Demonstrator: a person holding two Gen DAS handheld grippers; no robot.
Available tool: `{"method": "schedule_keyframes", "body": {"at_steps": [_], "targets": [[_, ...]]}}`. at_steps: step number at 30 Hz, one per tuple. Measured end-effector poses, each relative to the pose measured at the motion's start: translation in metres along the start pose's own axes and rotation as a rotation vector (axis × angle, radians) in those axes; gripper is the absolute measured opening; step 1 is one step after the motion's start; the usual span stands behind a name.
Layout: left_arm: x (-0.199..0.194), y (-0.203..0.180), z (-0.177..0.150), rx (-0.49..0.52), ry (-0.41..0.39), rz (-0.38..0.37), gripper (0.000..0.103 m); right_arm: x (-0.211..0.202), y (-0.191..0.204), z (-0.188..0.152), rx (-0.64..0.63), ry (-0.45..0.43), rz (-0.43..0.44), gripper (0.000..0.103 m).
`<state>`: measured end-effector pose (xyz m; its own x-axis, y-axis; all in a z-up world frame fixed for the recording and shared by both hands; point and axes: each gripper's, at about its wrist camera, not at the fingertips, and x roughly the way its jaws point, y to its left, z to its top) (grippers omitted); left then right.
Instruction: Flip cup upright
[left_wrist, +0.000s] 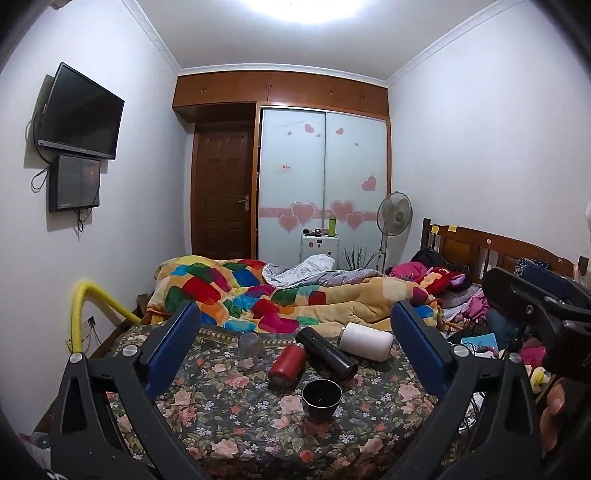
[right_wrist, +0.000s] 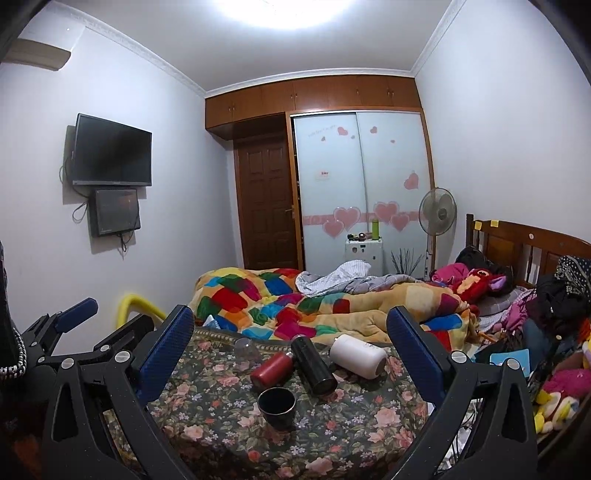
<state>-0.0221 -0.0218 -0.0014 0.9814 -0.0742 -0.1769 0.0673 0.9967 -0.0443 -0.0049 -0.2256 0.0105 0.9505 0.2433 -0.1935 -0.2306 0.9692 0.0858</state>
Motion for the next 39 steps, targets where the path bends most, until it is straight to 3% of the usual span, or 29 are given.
{"method": "schedule_keyframes", "body": {"at_steps": [39], "targets": [[-0.0038,0.0034,0.0033,-0.018,-0.019,0.001,0.103,0.0019,0.0031,0.0017,0.003,0.006,-0.002,0.103]]}}
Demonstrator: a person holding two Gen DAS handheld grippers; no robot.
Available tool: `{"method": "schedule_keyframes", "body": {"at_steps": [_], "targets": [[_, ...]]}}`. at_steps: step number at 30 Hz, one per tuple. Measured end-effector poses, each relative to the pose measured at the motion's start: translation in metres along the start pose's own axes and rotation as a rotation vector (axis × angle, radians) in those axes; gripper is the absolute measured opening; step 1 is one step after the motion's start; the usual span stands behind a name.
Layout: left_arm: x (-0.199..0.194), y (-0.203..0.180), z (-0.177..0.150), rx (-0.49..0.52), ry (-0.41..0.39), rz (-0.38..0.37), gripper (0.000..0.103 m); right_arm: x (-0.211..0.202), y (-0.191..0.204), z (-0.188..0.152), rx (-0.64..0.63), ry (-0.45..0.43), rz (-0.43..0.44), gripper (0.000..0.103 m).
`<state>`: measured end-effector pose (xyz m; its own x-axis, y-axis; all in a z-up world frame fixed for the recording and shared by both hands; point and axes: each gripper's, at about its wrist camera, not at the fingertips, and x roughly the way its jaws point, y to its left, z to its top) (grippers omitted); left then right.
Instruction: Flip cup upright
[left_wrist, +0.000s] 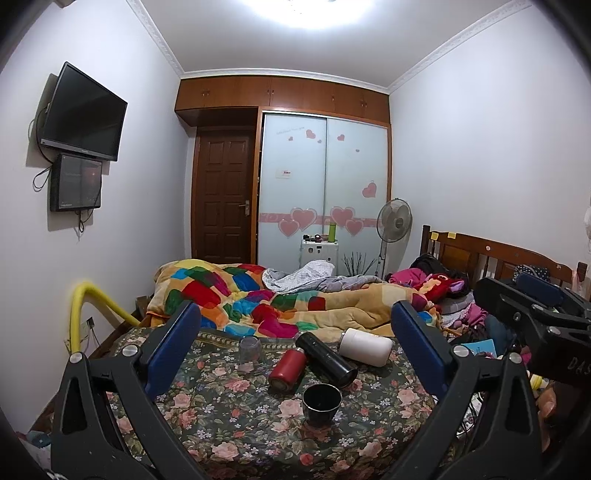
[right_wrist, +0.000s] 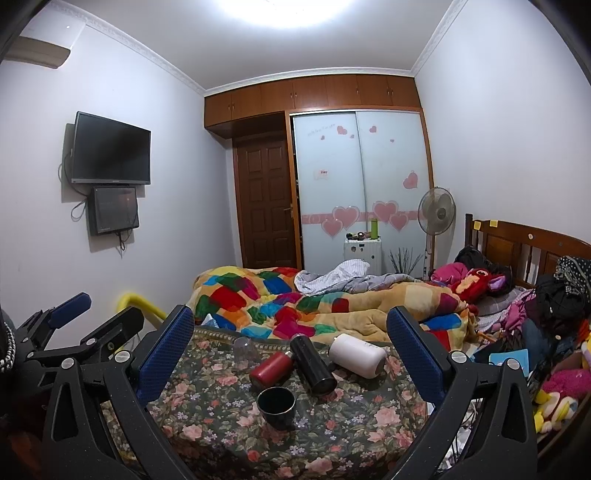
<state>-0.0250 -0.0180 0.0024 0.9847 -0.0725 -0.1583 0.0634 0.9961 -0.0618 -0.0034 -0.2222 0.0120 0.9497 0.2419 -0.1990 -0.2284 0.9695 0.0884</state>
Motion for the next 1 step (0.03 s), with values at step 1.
{"method": "schedule_keyframes", "body": {"at_steps": [1], "targets": [[-0.0002,0.0013,-0.0004,-0.002,0.000,0.002,0.103,0.0017,0.0007,0.0002,0.002,0.003,0.002,0.103]]}}
